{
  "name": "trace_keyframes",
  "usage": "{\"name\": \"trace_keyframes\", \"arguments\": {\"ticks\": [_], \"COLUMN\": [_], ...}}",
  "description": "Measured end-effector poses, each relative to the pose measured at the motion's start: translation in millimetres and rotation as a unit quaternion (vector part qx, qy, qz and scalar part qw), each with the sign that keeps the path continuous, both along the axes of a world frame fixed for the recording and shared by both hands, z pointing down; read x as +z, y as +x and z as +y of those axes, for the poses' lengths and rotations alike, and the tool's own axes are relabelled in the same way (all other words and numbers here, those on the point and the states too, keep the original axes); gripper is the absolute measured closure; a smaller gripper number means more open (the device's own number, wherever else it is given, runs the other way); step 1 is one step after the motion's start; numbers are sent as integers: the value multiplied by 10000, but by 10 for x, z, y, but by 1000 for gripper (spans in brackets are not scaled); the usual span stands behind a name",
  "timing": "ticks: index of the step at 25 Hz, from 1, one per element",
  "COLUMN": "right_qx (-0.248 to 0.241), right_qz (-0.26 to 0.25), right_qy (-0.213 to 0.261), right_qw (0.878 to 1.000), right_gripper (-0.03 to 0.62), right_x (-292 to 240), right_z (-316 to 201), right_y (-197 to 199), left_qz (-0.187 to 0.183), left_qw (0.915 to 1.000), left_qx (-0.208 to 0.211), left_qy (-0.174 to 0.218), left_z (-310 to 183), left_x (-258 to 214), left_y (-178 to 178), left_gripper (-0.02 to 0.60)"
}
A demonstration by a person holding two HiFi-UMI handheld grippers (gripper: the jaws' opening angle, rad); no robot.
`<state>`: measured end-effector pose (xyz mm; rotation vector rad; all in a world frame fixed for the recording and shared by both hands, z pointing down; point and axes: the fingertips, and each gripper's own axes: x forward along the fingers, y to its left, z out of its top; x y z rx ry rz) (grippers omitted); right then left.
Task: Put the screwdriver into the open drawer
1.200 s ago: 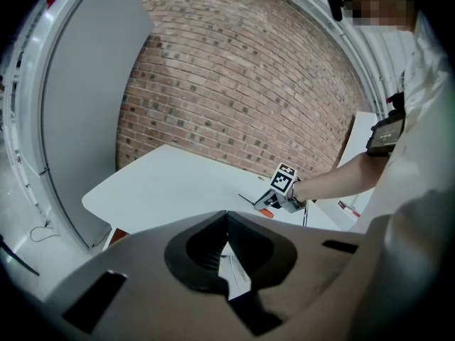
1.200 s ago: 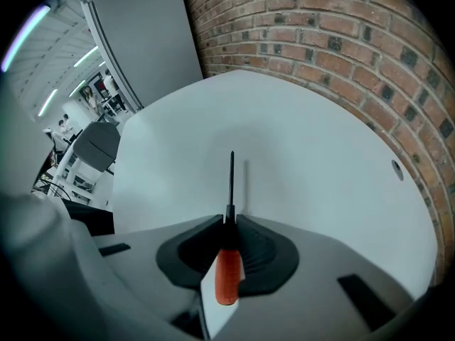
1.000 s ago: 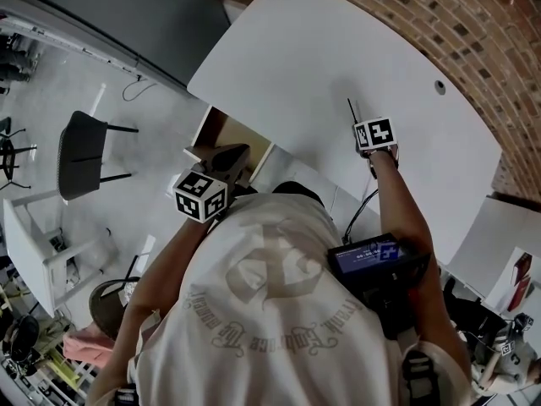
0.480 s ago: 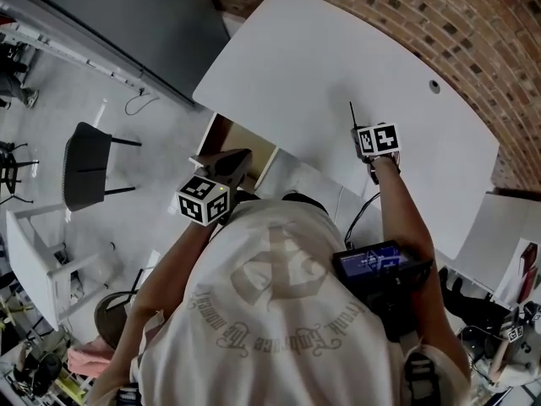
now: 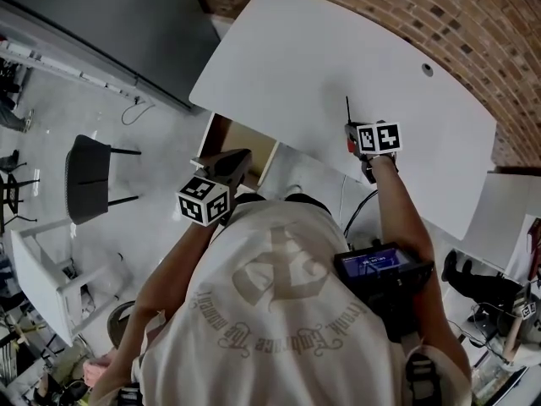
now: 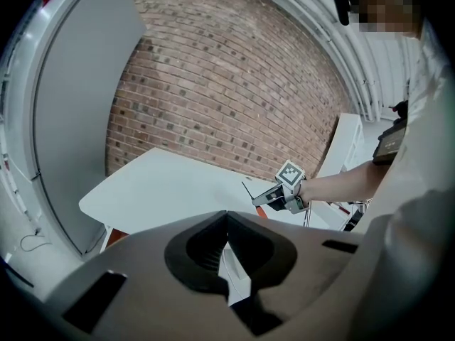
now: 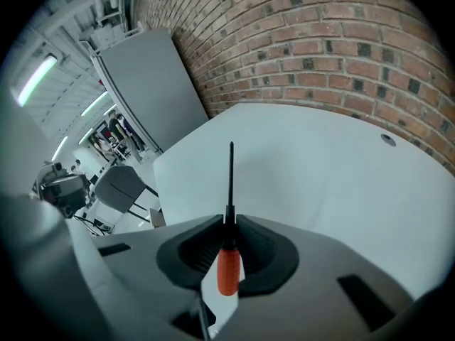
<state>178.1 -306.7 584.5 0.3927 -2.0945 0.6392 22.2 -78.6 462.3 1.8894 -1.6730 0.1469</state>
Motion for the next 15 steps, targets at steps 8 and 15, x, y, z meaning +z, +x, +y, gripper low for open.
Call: {"name": "trace_keyframes", "arguments": {"ticks": [8,15], "right_qx": [151,367], "right_qz": [-583,-1265], "right_qy": [-385,-663], "right_qw": [9974,9891], "right_gripper": [526,526], "right_x": [-152,-279], "right_z": [314,475], "right_y": [-177,-375], "left_qz": [57,80], "left_qw": [9998,9994], "left_qx": [99,85], "left_qy": [-132,-339], "left_z": [40,100], "left_x": [33,142], "left_y": [49,90], "left_gripper": [561,561]}}
